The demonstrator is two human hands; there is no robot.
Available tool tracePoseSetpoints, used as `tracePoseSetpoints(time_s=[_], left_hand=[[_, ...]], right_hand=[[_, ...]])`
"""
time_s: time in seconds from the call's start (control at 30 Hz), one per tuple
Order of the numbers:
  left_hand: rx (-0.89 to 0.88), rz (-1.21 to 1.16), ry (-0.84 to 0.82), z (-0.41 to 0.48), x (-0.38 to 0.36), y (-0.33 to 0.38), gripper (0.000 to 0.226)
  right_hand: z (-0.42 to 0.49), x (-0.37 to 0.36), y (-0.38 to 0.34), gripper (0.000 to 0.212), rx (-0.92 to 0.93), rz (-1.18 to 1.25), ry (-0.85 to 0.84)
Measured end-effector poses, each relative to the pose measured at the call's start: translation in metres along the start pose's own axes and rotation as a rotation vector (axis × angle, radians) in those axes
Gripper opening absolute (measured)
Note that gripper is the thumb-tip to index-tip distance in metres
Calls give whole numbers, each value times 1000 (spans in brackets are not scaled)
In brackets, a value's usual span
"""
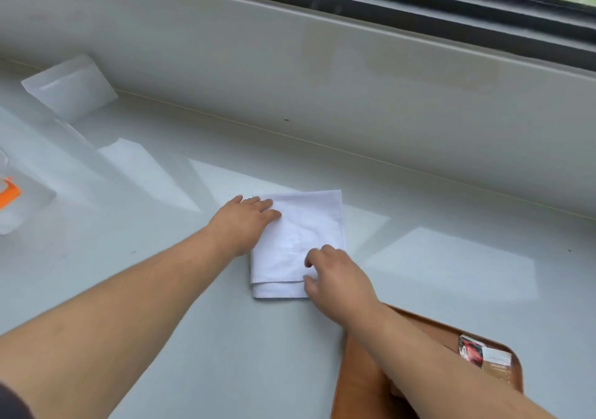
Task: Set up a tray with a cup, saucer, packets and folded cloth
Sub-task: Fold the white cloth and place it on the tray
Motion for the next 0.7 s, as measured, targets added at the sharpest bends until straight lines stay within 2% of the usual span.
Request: tracePoseSetpoints(time_s=[0.13, 0.3, 0.5, 0.7], left_hand=[[65, -37, 0, -12, -15, -13, 69], [170, 21, 68, -31, -16, -30, 53], [129, 121, 118, -48, -19, -40, 48], [40, 175, 198, -45, -12, -27, 34]], right_hand=[[-2, -22, -32, 36, 125, -60, -9], [4, -39, -50, 49, 104, -181, 0], [10, -38, -56, 23, 66, -290, 94], [14, -41, -81, 47, 94, -289, 110]])
Point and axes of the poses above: each hand's wrist, its own z-axis towards the middle knuckle, its own x-axis out of the back of the hand, y = z × x, the point moved 6 cm from there along z, towards the middle knuckle
